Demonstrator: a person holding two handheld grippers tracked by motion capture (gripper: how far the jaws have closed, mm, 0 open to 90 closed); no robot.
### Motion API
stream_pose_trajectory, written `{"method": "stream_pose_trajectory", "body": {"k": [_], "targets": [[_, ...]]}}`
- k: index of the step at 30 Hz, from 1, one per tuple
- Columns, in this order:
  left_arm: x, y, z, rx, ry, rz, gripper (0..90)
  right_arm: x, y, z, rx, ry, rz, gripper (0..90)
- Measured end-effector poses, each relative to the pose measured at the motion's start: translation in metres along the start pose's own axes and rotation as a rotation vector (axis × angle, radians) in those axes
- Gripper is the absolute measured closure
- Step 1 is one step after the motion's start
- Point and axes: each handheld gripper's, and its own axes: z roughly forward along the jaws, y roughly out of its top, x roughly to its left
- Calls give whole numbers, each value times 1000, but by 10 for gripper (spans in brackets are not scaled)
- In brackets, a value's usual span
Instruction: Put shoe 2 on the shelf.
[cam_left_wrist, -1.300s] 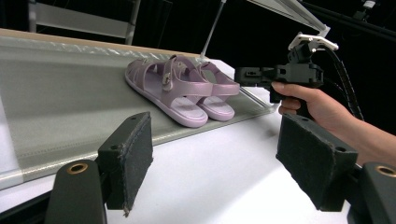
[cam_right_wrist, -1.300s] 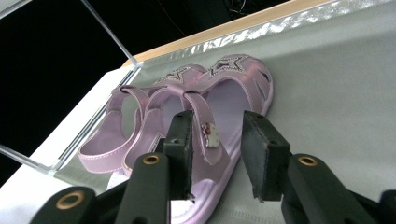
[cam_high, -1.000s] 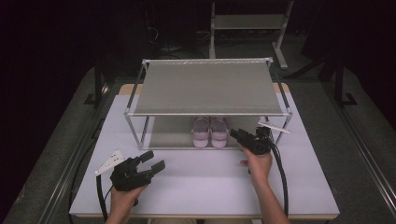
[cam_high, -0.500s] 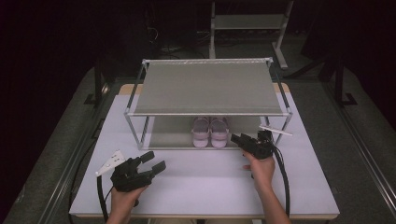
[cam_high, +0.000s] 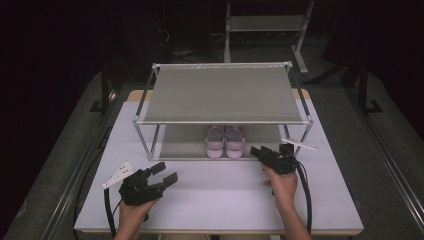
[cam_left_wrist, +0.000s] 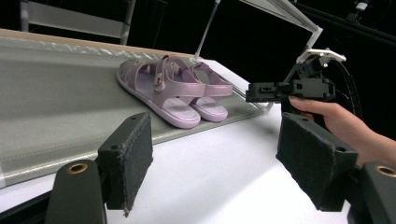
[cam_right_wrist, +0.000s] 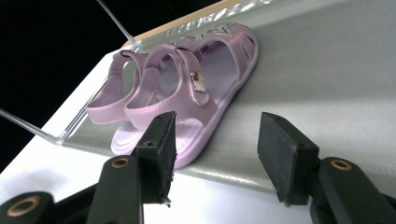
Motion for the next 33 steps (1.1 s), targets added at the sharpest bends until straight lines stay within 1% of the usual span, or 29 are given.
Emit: {"method": "stream_pose_trajectory", "body": {"k": [2, 8, 12, 18, 21, 25, 29, 31, 33], "targets": [[0, 0, 0, 1, 0, 1, 264, -1, -2, -3, -1, 2, 15, 456], [0, 0, 0, 2, 2, 2, 264, -7, -5, -8, -1, -4, 12, 440], [0, 0, 1, 0, 2, -1, 264, -10, -8, -13, 15, 2, -4, 428], [0, 0, 0, 2, 4, 5, 264, -13, -11, -20, 15, 11, -14, 409], [0, 0, -1, -5, 4, 1, 263, -13, -12, -24, 13, 15, -18, 403], [1, 1, -2, -2, 9, 5, 263, -11, -12, -28, 33, 14, -47, 397], [1, 2, -2, -3, 10, 11, 264, -14, -14, -33, 48, 14, -68, 385], [1, 1, -2, -4, 10, 8, 263, -16, -15, -36, 53, 21, -56, 383], [1, 1, -2, -2, 10, 8, 264, -18, -17, -38, 56, 20, -60, 380]]}}
